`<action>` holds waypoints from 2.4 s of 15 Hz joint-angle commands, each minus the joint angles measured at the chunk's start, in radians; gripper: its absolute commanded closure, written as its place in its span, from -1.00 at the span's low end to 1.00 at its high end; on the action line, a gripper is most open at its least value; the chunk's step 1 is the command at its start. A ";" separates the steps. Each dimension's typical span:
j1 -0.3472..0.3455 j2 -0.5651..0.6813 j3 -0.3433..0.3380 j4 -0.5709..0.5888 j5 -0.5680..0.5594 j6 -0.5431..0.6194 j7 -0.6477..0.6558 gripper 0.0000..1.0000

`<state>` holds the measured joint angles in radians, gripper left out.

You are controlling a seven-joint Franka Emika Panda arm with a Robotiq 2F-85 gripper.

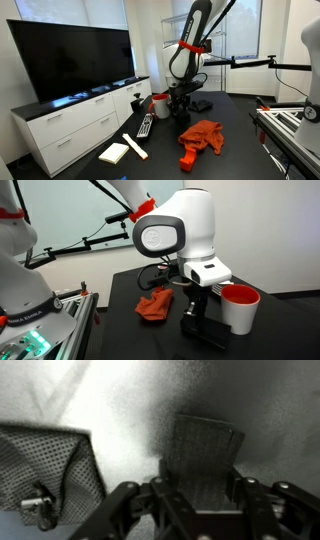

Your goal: Put some of the objects into a pile

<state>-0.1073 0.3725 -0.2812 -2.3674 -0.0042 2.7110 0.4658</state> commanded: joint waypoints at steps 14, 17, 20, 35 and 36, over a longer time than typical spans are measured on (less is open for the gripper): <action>0.153 -0.239 0.118 -0.106 -0.122 0.009 0.003 0.43; 0.140 -0.195 0.143 -0.025 -0.065 -0.018 -0.006 0.43; 0.124 -0.143 0.144 0.057 -0.011 -0.052 -0.009 0.43; 0.095 0.121 0.143 0.408 0.089 -0.209 -0.018 0.43; 0.092 0.129 0.144 0.419 0.096 -0.214 -0.020 0.43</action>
<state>0.0059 0.4819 -0.1518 -2.0084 0.0517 2.5438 0.4730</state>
